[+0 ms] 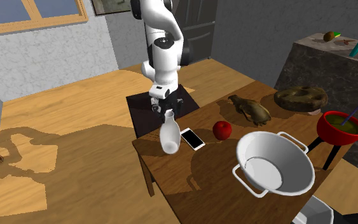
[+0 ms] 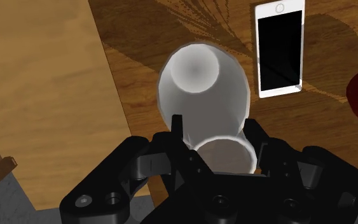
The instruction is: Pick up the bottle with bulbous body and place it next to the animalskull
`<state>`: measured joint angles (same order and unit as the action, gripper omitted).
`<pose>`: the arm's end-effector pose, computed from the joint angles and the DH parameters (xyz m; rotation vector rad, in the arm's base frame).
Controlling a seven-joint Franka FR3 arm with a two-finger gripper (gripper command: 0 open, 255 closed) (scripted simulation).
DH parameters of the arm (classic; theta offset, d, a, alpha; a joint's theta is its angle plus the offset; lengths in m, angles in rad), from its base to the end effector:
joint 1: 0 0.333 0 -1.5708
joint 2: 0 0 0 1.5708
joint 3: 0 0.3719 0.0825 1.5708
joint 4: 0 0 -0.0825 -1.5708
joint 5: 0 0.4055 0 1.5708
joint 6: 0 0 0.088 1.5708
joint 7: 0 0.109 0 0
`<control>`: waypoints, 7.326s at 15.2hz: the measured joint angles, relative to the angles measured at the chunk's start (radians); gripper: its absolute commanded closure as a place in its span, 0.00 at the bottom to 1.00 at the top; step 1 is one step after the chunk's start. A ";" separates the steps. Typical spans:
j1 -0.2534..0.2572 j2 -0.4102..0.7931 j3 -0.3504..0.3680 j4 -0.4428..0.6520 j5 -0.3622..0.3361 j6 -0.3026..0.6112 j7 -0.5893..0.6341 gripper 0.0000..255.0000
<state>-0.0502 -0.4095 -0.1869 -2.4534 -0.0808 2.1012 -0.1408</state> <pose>0.4076 -0.1079 0.4886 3.1336 -0.0689 0.0816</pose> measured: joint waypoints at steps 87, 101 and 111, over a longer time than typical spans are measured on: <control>0.275 0.452 0.473 1.006 0.037 -0.573 0.691 1.00; 0.518 0.915 0.548 1.523 -0.134 -0.660 0.937 1.00; 0.476 0.843 0.552 1.275 -0.111 -0.484 0.949 1.00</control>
<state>0.4262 0.4337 0.3656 -1.1782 -0.1921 1.6177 0.8080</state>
